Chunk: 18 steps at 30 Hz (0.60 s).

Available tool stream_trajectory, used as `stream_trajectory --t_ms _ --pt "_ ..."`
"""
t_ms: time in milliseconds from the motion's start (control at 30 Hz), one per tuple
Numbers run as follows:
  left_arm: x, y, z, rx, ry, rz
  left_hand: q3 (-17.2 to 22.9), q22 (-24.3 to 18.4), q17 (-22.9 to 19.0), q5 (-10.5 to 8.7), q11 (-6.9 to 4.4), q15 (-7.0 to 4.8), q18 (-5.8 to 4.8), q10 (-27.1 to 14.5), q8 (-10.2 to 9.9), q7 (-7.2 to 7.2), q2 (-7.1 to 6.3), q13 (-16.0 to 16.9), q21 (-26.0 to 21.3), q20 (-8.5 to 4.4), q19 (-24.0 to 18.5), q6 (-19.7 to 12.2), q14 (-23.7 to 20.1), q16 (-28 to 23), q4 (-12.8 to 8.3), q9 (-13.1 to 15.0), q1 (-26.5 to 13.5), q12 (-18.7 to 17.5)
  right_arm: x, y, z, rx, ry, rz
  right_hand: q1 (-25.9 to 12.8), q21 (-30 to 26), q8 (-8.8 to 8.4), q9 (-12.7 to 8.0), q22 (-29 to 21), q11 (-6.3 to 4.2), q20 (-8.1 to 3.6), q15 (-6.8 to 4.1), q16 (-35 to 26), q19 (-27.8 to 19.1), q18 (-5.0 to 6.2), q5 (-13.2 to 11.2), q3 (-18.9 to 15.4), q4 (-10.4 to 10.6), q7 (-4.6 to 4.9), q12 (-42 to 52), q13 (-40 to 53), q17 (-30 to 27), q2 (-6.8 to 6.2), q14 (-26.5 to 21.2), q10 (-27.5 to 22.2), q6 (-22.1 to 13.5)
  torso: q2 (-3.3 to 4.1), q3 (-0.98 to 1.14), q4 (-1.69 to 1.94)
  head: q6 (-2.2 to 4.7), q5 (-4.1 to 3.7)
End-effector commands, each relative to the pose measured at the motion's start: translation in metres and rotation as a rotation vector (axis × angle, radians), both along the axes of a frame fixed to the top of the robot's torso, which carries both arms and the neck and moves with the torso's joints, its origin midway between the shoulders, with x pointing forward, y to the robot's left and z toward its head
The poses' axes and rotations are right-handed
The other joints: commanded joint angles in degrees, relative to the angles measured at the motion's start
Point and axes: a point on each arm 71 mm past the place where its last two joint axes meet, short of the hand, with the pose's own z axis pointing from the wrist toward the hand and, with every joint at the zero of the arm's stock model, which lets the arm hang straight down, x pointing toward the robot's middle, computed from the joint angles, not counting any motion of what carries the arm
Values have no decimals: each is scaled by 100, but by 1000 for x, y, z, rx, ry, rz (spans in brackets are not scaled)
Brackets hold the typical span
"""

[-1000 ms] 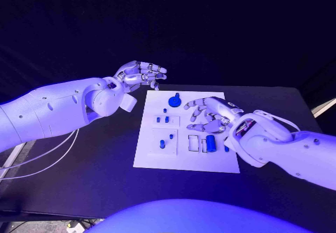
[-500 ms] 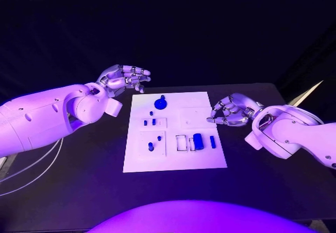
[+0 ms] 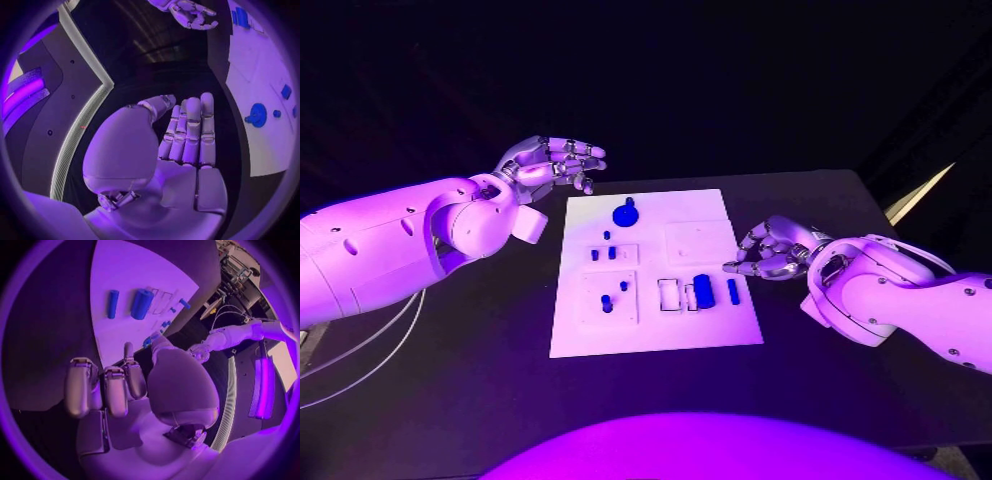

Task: Assemble the parts on the task board

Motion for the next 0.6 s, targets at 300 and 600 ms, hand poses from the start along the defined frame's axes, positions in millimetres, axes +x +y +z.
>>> stream_trajectory --t_ms 300,600 --pt "-1 0 1 -4 0 -3 -142 -88 -38 -8 17 -16 -16 -78 94 19 100 94 -71 1 6 -106 -37 -97 103 79 -88 87 -3 20 -16 1 39 15 29 131 -107 1 1145 -4 26 35 102 423 -132 105 -270 19 11 117 709 1079 49 471 168 -96 29 -3 5 0 103" --pt "-1 -1 1 -4 1 -4 -142 -88 -38 -8 17 -16 -16 -78 94 19 100 94 -71 1 6 -106 -37 -97 103 79 -88 87 -3 29 -27 -15 87 28 -32 139 -140 -7 1156 7 37 46 110 422 -133 121 -376 32 21 87 694 1097 97 472 141 -86 28 -1 9 0 122"
